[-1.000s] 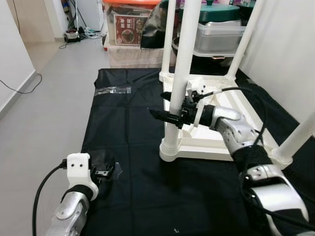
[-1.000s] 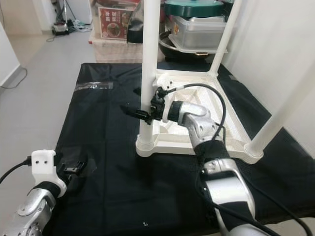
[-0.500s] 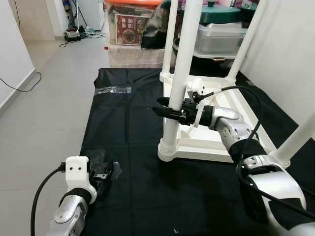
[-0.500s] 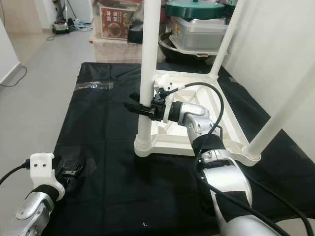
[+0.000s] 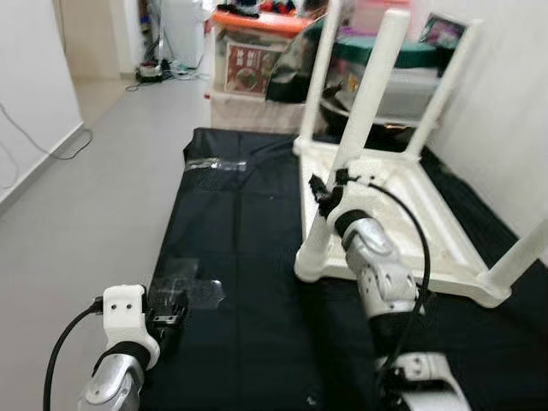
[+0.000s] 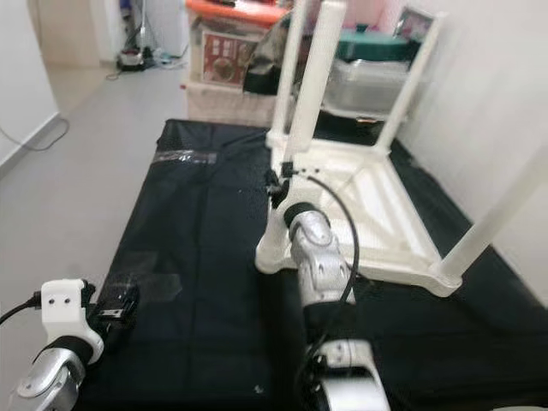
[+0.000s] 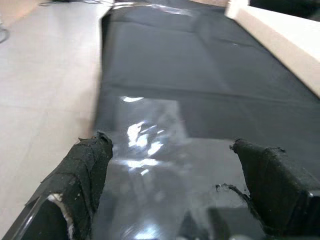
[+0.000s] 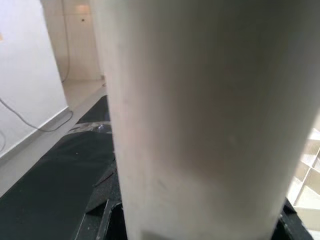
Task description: Building children table
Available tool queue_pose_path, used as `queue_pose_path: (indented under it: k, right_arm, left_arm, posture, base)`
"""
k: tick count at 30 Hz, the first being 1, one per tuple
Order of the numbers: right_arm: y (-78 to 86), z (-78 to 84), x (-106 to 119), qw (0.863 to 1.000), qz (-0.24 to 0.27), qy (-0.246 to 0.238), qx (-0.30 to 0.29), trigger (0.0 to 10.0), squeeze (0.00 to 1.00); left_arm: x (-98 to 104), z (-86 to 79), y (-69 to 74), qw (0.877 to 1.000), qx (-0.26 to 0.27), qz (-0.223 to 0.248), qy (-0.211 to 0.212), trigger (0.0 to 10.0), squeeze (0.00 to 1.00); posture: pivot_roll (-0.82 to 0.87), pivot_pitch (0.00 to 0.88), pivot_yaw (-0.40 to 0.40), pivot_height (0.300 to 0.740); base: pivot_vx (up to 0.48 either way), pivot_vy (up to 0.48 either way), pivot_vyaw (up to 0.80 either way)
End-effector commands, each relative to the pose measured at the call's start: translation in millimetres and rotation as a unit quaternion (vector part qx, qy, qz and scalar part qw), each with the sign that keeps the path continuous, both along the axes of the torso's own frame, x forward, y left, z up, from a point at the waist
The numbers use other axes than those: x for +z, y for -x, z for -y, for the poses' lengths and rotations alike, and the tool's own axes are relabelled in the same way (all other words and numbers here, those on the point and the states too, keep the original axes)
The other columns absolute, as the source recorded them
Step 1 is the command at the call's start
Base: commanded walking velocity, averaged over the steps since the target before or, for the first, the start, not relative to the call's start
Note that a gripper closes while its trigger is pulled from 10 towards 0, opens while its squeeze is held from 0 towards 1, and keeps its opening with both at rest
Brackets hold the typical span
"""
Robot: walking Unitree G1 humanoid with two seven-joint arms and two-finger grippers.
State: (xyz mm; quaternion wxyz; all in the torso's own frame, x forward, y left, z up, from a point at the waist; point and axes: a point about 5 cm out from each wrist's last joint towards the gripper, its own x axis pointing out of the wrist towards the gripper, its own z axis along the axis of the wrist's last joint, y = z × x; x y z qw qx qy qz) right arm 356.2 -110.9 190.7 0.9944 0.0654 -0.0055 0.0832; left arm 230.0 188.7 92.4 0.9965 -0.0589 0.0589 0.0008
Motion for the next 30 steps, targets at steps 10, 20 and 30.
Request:
queue_pose_path:
  k: [10,20,30]
  right_arm:
    - [-6.9,1.3,23,0.999,-0.002,0.035,0.029,10.0,1.0]
    - [-4.6,4.9,46,0.967,0.027,0.07,0.244,10.0,0.0]
    - [2.1,-2.1,22,0.871,0.032,0.111,0.478,10.0,0.0]
  left_arm:
    - [3,2.9,-9.4,1.0,-0.011,0.005,-0.008,10.0,0.0]
    - [0,3.9,-9.4,1.0,-0.017,0.001,-0.006,10.0,0.0]
    - [0,7.7,-16.1,0.999,-0.035,0.002,-0.01,10.0,0.0]
  posture:
    - [0.07,0.0,-0.093,0.74]
    - [0.06,0.0,-0.082,0.74]
    - [0.06,0.0,-0.078,0.74]
  base:
    - [0.0,0.0,0.0]
    - [0.0,0.0,0.0]
    - [0.0,0.0,0.0]
